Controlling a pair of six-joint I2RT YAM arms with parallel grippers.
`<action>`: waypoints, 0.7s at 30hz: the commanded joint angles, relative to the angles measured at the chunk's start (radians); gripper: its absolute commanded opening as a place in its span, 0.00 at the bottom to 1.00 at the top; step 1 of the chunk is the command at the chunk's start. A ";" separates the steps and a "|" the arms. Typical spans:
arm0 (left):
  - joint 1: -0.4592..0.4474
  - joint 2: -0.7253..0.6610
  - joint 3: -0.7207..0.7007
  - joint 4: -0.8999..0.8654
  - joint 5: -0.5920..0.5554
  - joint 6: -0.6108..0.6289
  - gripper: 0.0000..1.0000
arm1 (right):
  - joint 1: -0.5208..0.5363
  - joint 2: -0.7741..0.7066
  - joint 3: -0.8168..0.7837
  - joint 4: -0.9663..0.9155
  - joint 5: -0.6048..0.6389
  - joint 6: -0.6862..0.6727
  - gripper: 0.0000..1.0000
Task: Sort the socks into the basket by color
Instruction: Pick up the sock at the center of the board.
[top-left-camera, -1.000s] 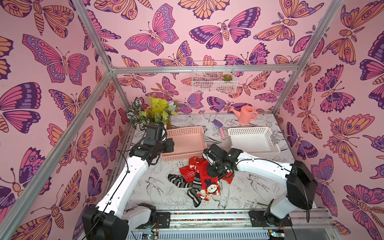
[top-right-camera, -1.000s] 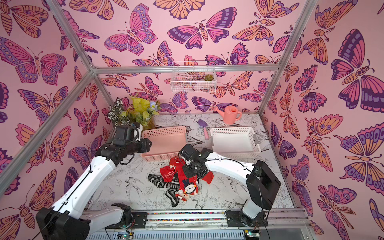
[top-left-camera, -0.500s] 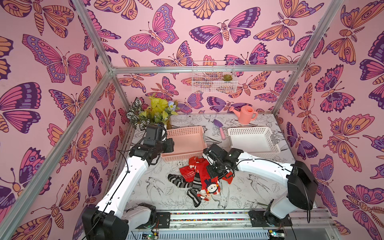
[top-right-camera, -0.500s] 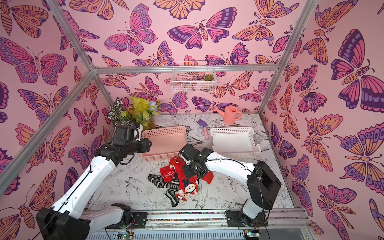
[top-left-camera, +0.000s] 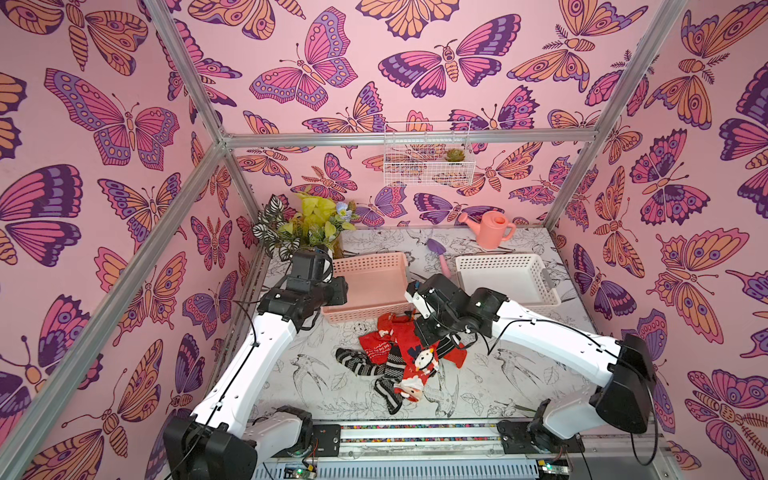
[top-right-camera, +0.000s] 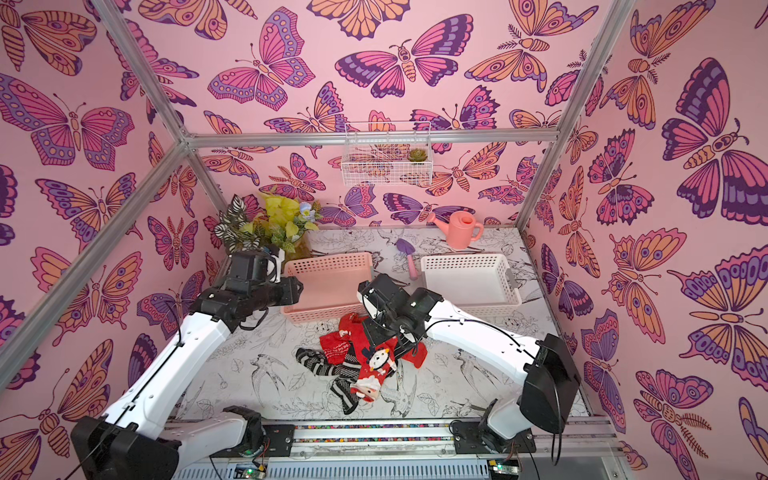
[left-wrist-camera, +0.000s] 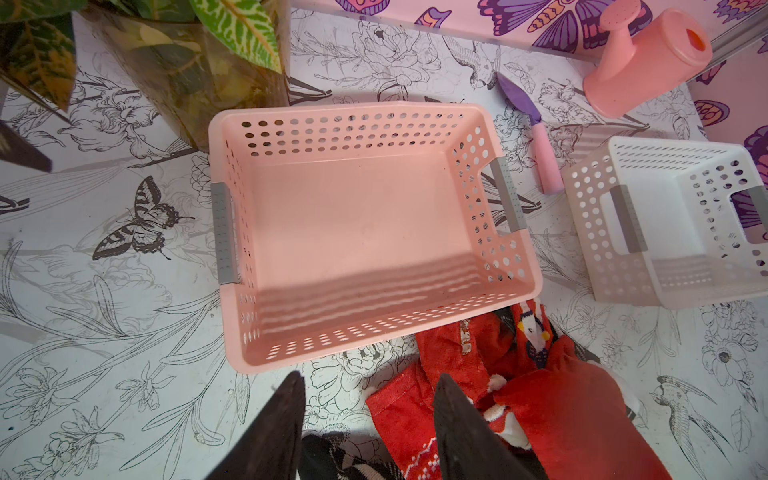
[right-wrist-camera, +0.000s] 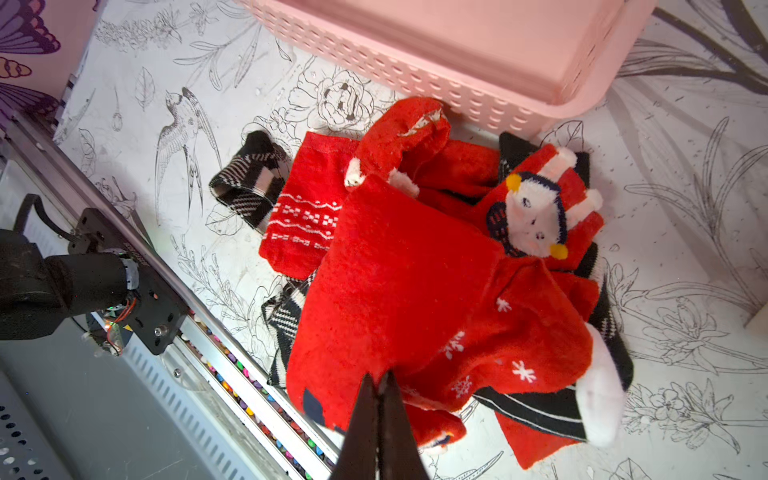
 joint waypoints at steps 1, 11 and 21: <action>-0.005 -0.018 -0.015 0.009 -0.009 0.017 0.53 | 0.003 -0.021 0.035 -0.047 0.014 -0.024 0.00; -0.005 -0.007 -0.015 0.011 0.000 0.015 0.52 | -0.019 -0.073 0.052 -0.053 0.075 -0.030 0.00; -0.005 -0.005 -0.015 0.010 0.002 0.014 0.52 | -0.069 -0.119 0.089 -0.073 0.116 -0.051 0.00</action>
